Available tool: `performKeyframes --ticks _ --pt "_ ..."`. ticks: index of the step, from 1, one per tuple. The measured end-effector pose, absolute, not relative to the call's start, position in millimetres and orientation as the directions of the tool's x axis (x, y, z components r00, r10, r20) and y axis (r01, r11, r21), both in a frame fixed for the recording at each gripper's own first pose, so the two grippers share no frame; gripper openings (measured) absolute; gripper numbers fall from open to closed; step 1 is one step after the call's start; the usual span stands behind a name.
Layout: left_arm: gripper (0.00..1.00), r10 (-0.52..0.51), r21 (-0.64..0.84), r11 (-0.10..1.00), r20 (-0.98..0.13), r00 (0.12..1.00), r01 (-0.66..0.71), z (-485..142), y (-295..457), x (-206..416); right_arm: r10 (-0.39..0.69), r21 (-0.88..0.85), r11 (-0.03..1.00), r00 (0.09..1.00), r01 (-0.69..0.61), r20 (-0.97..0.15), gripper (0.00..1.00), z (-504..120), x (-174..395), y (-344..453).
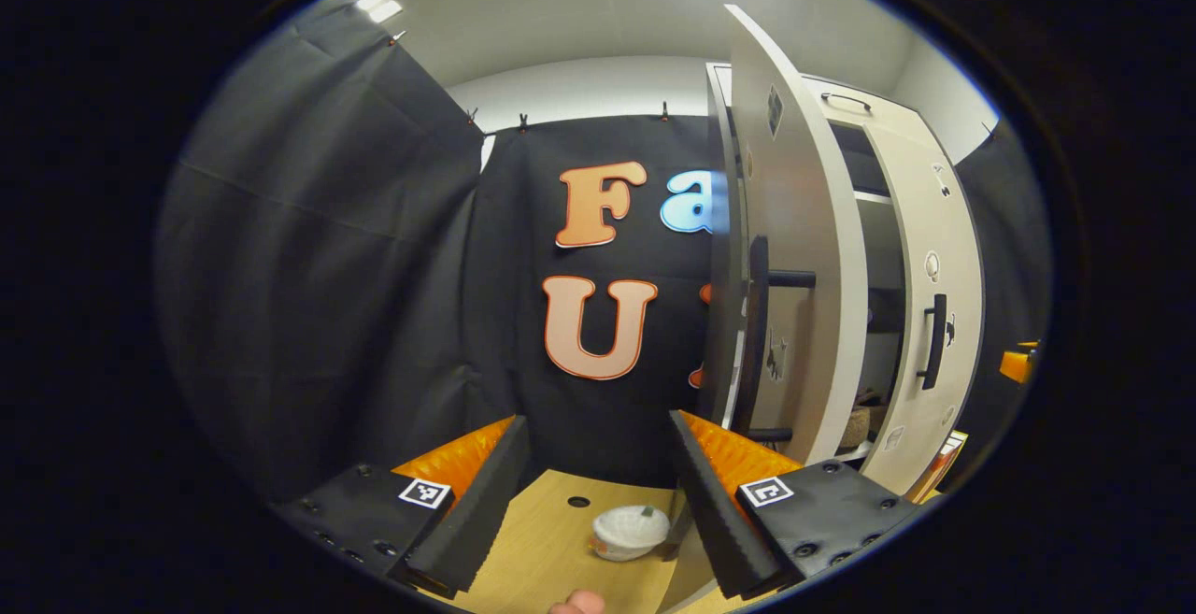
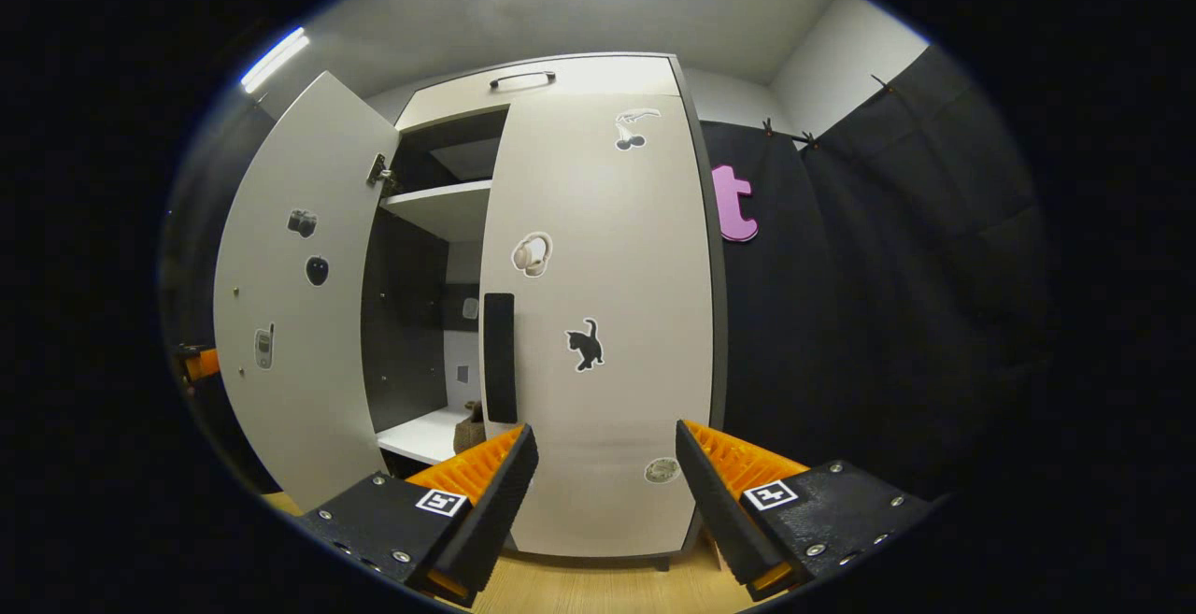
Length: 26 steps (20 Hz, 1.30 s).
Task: Grab one shoe with the right hand and put it into the shoe cabinet, grab the other shoe with the left hand and put it into the shoe cabinet; then close the right door with the right hand and the left door with the left hand.
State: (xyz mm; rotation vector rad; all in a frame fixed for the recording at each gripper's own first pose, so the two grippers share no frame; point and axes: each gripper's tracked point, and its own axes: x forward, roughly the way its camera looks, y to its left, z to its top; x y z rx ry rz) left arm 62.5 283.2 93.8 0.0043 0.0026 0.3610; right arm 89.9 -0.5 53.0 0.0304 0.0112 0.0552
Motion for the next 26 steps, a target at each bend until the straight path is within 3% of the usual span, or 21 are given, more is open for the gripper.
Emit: performKeyframes --ticks 3,7,8,9,11,12,13,15,16,18,20,25,26 --pt "0.92 0.363 0.023 0.931 0.04 0.931 -0.364 108.8 284.6 67.5 0.034 0.042 0.999 0.999 -0.033 -0.005 0.92 49.5 85.7 -11.5" --pt "0.99 0.342 0.059 0.937 0.053 0.938 -0.345 113.2 270.2 67.5 0.013 0.066 0.998 1.0 -0.012 -0.009 0.92 45.5 82.9 -23.3" --pt "0.9 0.335 0.066 0.939 0.055 0.941 -0.338 113.9 267.3 67.9 0.012 0.077 0.997 1.0 -0.012 0.0 0.92 47.1 83.2 -25.1" --pt "0.94 0.326 0.072 0.941 0.054 0.944 -0.33 114.4 262.7 68.4 0.012 0.084 0.996 1.0 -0.013 0.007 0.92 47.9 82.7 -26.4" --pt "0.9 0.305 0.058 0.95 0.049 0.951 -0.308 112.6 249.4 69.8 0.011 0.092 0.996 1.0 -0.012 0.008 0.92 48.3 82.4 -29.5" --pt "0.99 0.286 0.048 0.956 0.041 0.957 -0.288 111.5 239.9 70.2 0.009 0.094 0.996 1.0 -0.01 0.01 0.92 49.0 82.0 -30.7" --pt "0.94 0.265 0.045 0.963 0.034 0.964 -0.266 110.4 229.1 72.2 0.008 0.095 0.995 1.0 -0.009 0.01 0.92 49.5 82.0 -32.1" --pt "0.99 0.23 0.053 0.971 0.033 0.973 -0.232 109.2 208.5 75.5 0.007 0.096 0.995 1.0 -0.008 0.009 0.92 49.7 79.7 -35.1" --pt "0.94 0.223 0.062 0.972 0.035 0.974 -0.225 109.6 201.1 75.5 0.007 0.095 0.995 1.0 -0.008 0.009 0.92 49.4 79.0 -36.0" --pt "0.99 0.218 0.081 0.972 0.052 0.974 -0.222 110.6 187.6 77.5 0.0 0.087 0.996 1.0 0.0 0.008 0.92 48.7 74.6 -40.7" --pt "0.95 0.207 0.093 0.973 0.062 0.976 -0.212 110.7 174.6 83.6 -0.009 0.086 0.996 1.0 0.008 0.011 0.92 49.0 71.4 -43.5" --pt "0.99 0.097 0.113 0.988 0.043 0.994 -0.101 105.5 133.0 105.2 -0.012 0.095 0.995 1.0 0.01 0.02 0.92 54.0 68.7 -42.7" --pt "0.92 0.078 0.102 0.991 0.034 0.996 -0.081 103.2 126.6 107.8 -0.012 0.095 0.995 1.0 0.01 0.023 0.92 55.1 67.7 -42.2"
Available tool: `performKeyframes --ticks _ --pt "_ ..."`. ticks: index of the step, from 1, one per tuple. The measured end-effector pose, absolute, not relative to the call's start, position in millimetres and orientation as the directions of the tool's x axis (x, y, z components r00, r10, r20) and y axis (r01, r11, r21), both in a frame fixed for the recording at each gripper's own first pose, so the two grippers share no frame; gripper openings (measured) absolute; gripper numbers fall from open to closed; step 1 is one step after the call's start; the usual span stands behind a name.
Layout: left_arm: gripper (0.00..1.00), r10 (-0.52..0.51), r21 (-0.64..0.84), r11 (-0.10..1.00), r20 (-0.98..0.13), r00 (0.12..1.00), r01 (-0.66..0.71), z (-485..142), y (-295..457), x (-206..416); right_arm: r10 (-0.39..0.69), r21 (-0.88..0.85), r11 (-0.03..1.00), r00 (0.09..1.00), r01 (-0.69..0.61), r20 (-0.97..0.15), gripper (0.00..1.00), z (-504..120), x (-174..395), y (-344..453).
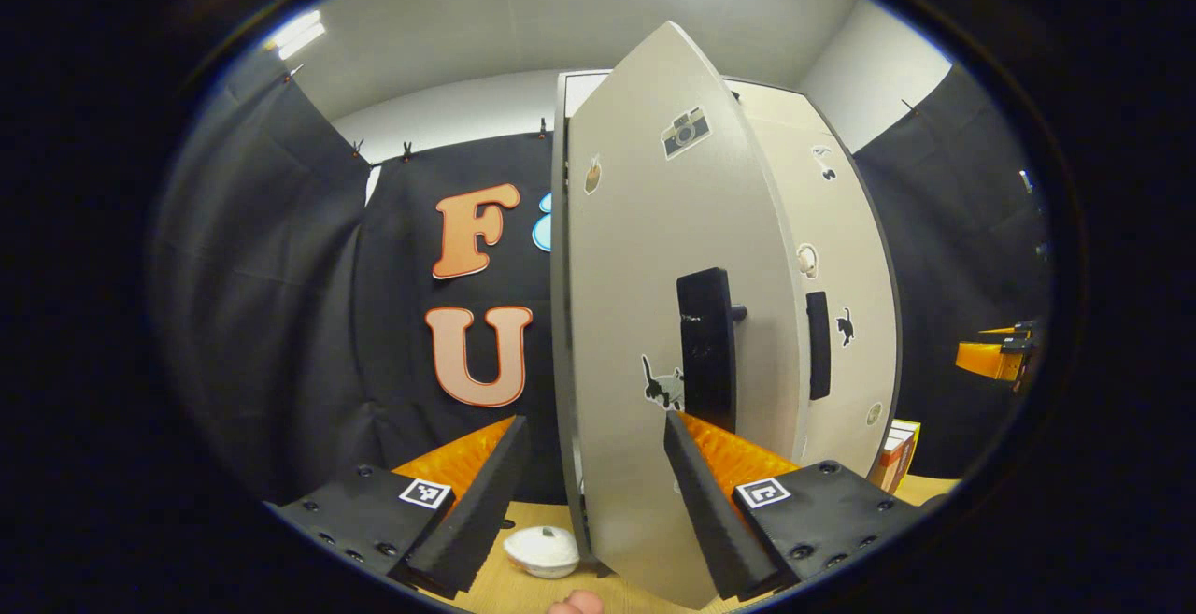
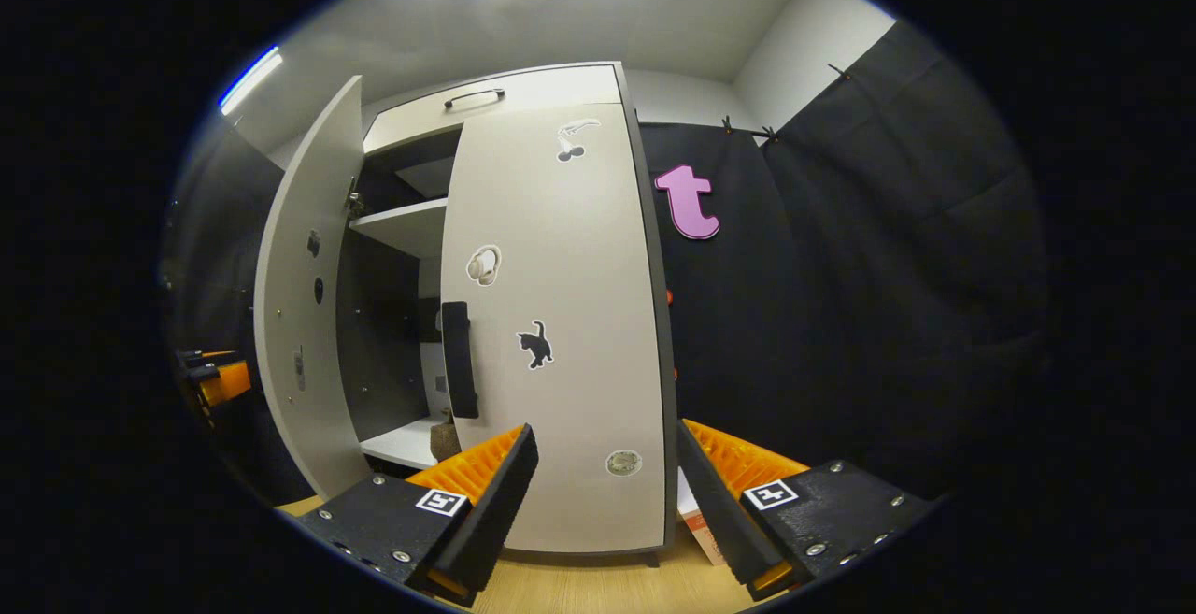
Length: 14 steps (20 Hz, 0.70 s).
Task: Grab one shoe with the right hand and put it into the shoe cabinet, grab the other shoe with the left hand and put it into the shoe cabinet; then close the right door with the right hand and the left door with the left hand.
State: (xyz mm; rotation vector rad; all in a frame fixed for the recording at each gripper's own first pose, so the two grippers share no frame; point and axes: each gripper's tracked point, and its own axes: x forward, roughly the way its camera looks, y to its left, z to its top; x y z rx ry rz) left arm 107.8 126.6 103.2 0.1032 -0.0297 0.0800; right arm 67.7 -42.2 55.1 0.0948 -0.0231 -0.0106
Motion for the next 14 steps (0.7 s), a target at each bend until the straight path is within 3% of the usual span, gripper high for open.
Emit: performKeyframes --ticks 4,14 --pt "0.96 0.035 0.047 0.998 -0.004 0.999 -0.035 90.3 109.5 115.3 -0.019 0.08 0.997 0.999 0.017 0.026 0.92 54.2 60.5 -45.0" --pt "0.96 -0.073 -0.014 0.997 -0.04 0.997 0.072 75.8 56.2 163.8 -0.061 0.076 0.995 0.998 0.059 0.014 0.92 53.6 48.6 -63.3"
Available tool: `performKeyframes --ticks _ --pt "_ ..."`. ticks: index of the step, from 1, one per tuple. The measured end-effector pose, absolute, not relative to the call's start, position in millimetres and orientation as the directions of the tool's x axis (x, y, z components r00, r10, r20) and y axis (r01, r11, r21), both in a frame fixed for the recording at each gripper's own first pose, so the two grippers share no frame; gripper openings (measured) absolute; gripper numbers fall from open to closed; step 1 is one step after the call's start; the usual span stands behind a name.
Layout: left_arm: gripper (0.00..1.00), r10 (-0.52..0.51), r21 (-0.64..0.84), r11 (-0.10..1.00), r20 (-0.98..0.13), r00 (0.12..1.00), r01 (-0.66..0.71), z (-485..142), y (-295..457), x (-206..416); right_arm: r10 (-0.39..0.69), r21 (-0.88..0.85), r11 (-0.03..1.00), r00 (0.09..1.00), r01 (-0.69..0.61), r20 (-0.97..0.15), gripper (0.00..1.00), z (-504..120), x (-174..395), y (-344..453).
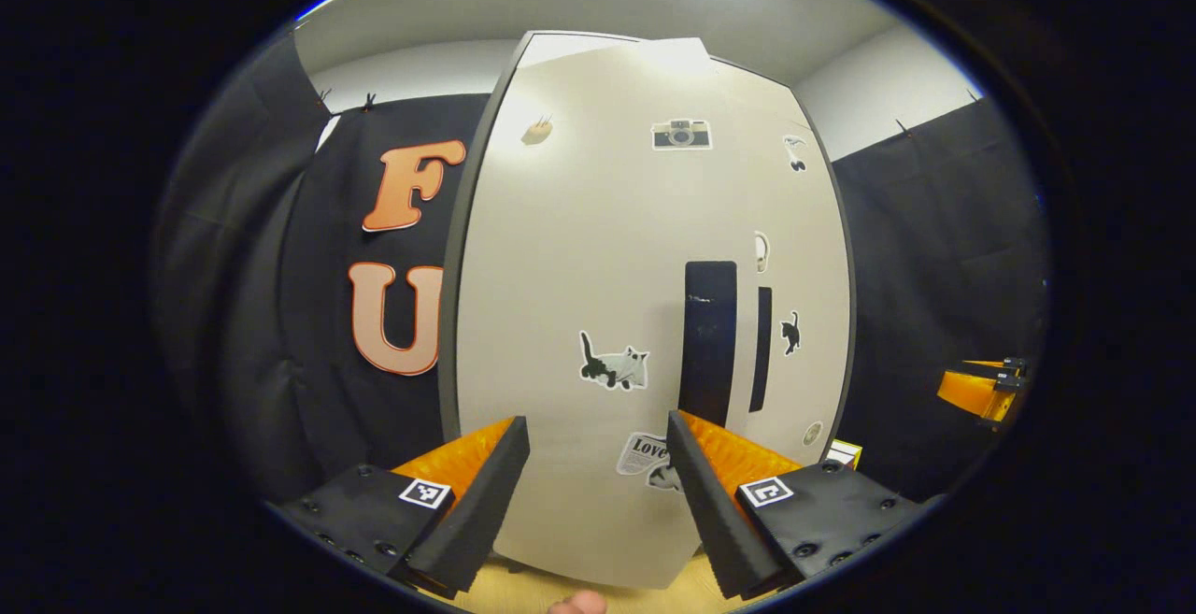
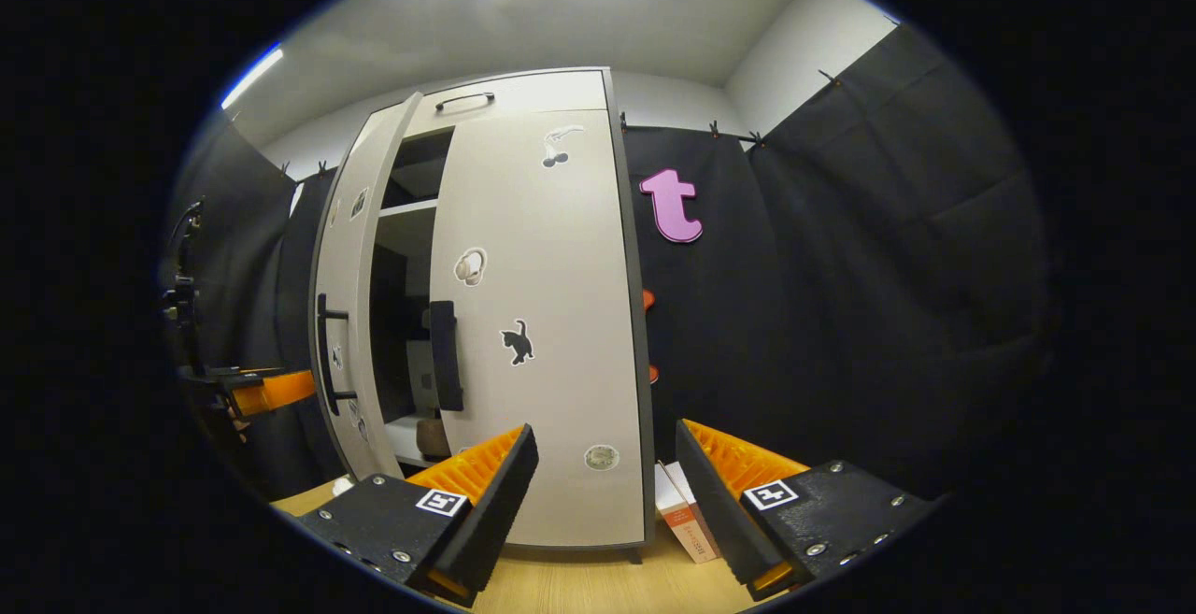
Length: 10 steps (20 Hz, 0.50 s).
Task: Grab one shoe with the right hand and put it into the shoe cabinet, grab the other shoe with the left hand and put it into the shoe cabinet; then close the right door with the right hand and the left door with the left hand.
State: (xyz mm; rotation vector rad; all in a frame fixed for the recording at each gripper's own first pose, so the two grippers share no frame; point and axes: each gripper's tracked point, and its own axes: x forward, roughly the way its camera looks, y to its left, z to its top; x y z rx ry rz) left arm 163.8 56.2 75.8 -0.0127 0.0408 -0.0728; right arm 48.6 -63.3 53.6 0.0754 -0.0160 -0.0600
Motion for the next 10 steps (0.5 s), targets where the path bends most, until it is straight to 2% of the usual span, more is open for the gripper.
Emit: performKeyframes --ticks 5,6,9,10 --pt "0.96 -0.089 0.009 0.996 -0.035 0.995 0.089 74.2 40.9 189.9 -0.079 0.07 0.994 0.997 0.079 0.002 0.92 51.0 46.3 -71.2" --pt "0.94 -0.09 0.006 0.996 -0.037 0.995 0.09 73.9 38.7 192.6 -0.082 0.071 0.994 0.997 0.081 0.002 0.92 49.7 46.3 -72.1" --pt "0.96 -0.091 -0.011 0.996 -0.043 0.995 0.091 68.9 34.2 213.8 -0.086 0.072 0.994 0.996 0.086 -0.002 0.92 48.8 46.5 -74.9" --pt "0.94 -0.087 -0.014 0.996 -0.046 0.995 0.086 68.7 33.2 220.6 -0.084 0.075 0.994 0.996 0.084 -0.002 0.92 48.5 46.9 -74.9"
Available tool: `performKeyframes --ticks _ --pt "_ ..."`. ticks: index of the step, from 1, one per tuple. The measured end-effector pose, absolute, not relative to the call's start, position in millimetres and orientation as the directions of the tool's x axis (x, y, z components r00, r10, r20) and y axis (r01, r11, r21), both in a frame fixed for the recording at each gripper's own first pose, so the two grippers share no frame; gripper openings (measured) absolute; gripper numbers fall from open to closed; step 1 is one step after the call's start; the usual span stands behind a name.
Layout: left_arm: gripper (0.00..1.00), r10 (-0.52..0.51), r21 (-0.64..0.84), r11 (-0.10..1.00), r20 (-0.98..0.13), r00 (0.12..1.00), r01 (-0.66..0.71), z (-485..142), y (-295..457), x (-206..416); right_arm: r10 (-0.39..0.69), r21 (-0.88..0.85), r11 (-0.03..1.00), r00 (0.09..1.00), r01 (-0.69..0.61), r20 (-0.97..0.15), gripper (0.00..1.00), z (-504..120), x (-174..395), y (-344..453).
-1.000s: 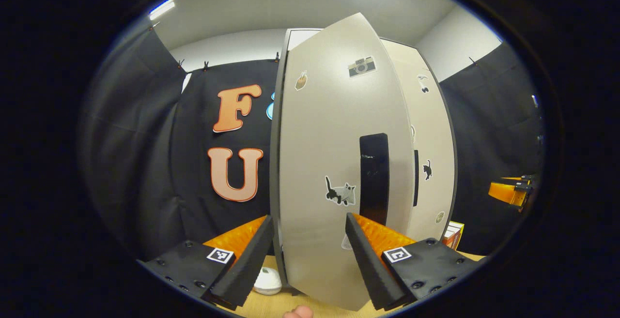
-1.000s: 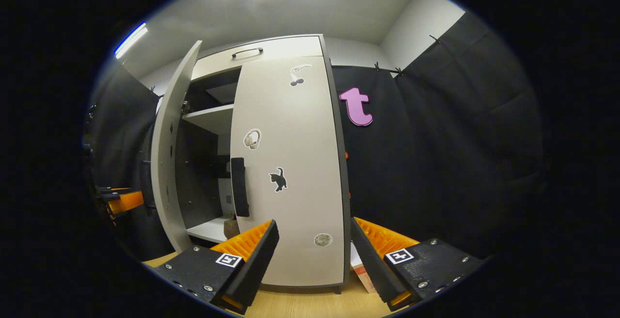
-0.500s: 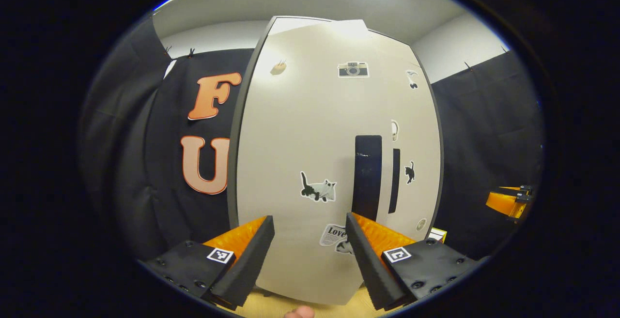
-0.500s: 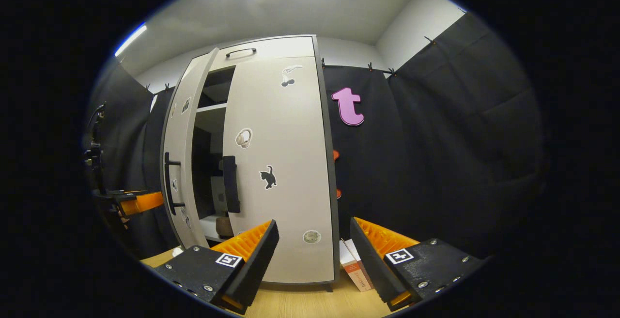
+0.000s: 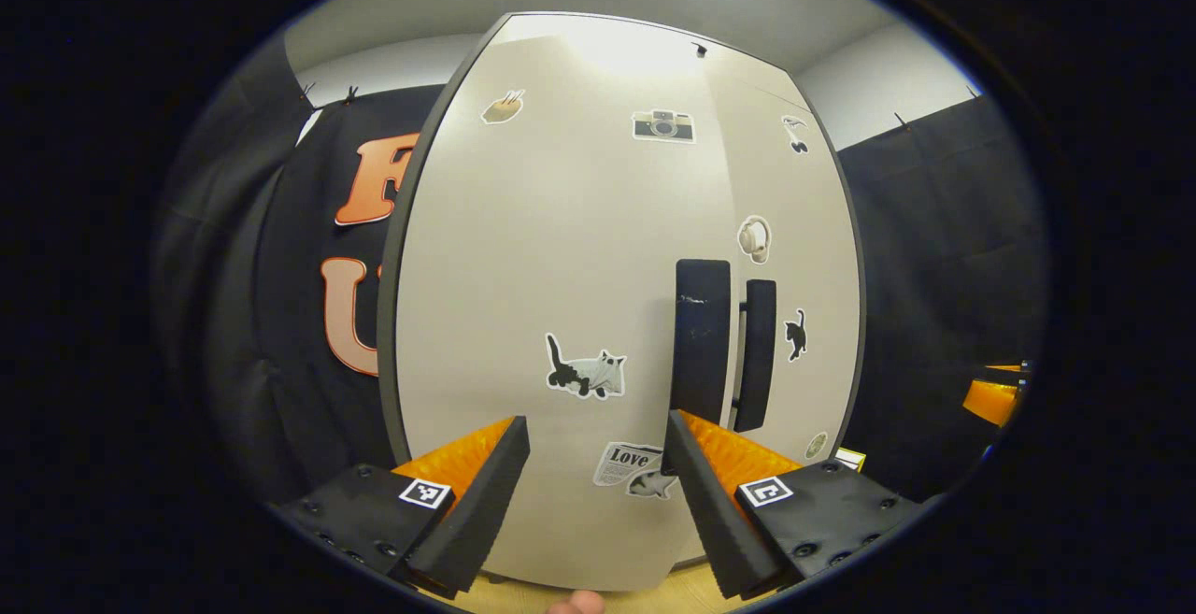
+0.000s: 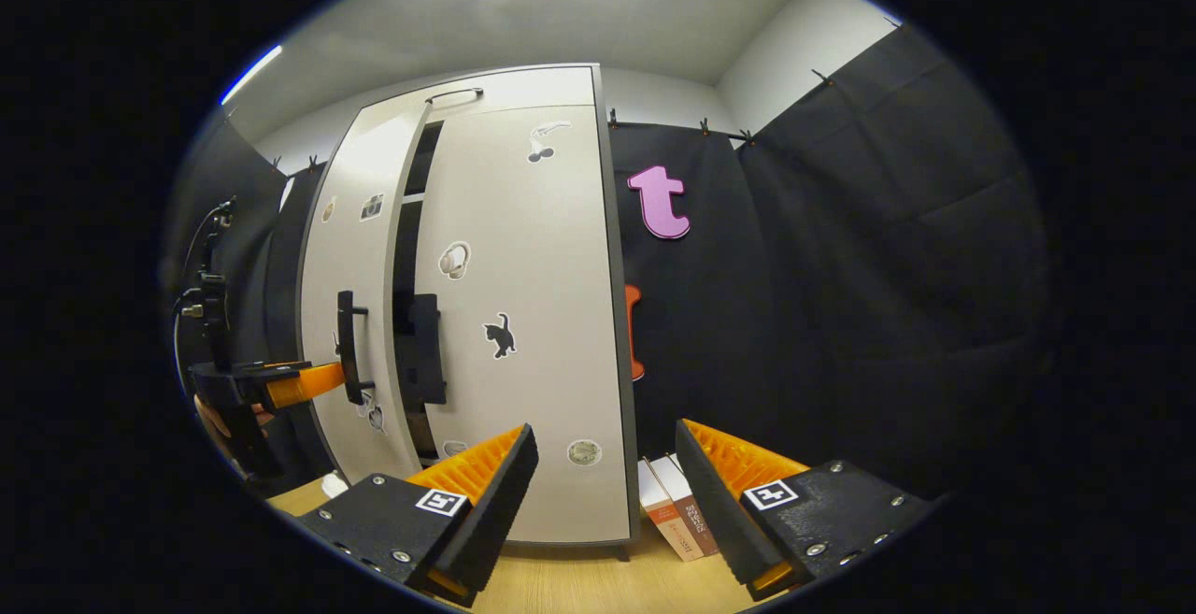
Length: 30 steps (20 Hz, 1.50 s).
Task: Grab one shoe with the right hand and put it into the shoe cabinet, grab the other shoe with the left hand and put it into the shoe cabinet; then close the right door with the right hand and the left door with the left hand.
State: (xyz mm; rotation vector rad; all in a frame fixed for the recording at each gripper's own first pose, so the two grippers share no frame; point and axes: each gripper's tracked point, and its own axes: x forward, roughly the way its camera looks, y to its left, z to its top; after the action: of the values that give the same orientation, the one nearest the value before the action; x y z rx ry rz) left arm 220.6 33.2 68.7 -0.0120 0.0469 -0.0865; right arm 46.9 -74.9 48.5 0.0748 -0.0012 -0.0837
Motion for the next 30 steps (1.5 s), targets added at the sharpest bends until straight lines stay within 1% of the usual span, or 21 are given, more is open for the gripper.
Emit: performKeyframes --ticks 2,3,5,6,7,8,9,11,13,17,25,26,27,30 --pt "0.94 -0.075 -0.013 0.997 -0.046 0.996 0.074 66.3 29.6 232.5 -0.085 0.073 0.994 0.996 0.085 -0.004 0.92 47.3 48.1 -78.0" --pt "0.96 -0.069 -0.007 0.998 -0.043 0.997 0.069 65.3 28.0 238.4 -0.086 0.07 0.994 0.996 0.086 -0.007 0.92 46.5 48.5 -79.7" --pt "0.96 -0.055 0.001 0.998 -0.037 0.998 0.055 64.2 25.6 247.5 -0.088 0.071 0.994 0.996 0.088 -0.005 0.92 45.9 49.6 -82.5" --pt "0.96 -0.057 -0.001 0.998 -0.036 0.998 0.057 63.5 22.8 252.0 -0.088 0.076 0.993 0.996 0.088 -0.004 0.92 46.3 51.2 -83.6" --pt "0.99 -0.084 -0.017 0.996 -0.046 0.995 0.083 60.6 14.4 255.2 -0.088 0.081 0.993 0.996 0.088 -0.003 0.92 46.7 51.7 -85.4" --pt "0.96 -0.114 -0.039 0.993 -0.061 0.992 0.112 57.6 3.9 258.2 -0.088 0.083 0.993 0.996 0.088 -0.005 0.92 45.9 52.3 -86.9" --pt "0.96 -0.114 -0.046 0.993 -0.065 0.991 0.111 54.5 -0.1 261.1 -0.089 0.083 0.993 0.996 0.089 -0.005 0.92 46.9 53.0 -88.0" --pt "0.98 -0.096 -0.036 0.995 -0.052 0.994 0.094 55.9 -0.6 261.7 -0.091 0.083 0.992 0.996 0.091 -0.007 0.92 46.4 52.6 -90.6" --pt "0.97 -0.083 -0.011 0.997 -0.048 0.995 0.082 56.1 0.4 260.4 -0.087 0.084 0.993 0.996 0.088 -0.012 0.92 44.6 53.5 -91.4" --pt "0.97 -0.083 0.003 0.996 -0.028 0.996 0.084 71.4 2.1 240.2 -0.073 0.084 0.994 0.997 0.075 -0.025 0.92 39.6 55.8 -87.6" --pt "0.97 -0.013 0.029 0.999 -0.017 1.0 0.013 88.5 38.2 185.2 -0.007 0.105 0.994 1.0 0.009 -0.022 0.92 37.8 59.2 -54.2" --pt "0.99 -0.001 0.033 0.999 -0.015 1.0 0.002 88.6 43.9 177.7 0.005 0.105 0.994 1.0 -0.003 -0.018 0.92 38.6 59.2 -47.8" --pt "0.97 0.009 0.034 0.999 -0.014 1.0 -0.008 88.2 48.7 172.3 0.016 0.102 0.995 1.0 -0.014 -0.015 0.92 39.5 58.6 -42.2" --pt "0.96 0.025 0.015 1.0 -0.026 0.999 -0.025 83.5 60.1 153.4 0.051 0.103 0.993 0.999 -0.049 -0.013 0.92 39.4 58.8 -22.1"
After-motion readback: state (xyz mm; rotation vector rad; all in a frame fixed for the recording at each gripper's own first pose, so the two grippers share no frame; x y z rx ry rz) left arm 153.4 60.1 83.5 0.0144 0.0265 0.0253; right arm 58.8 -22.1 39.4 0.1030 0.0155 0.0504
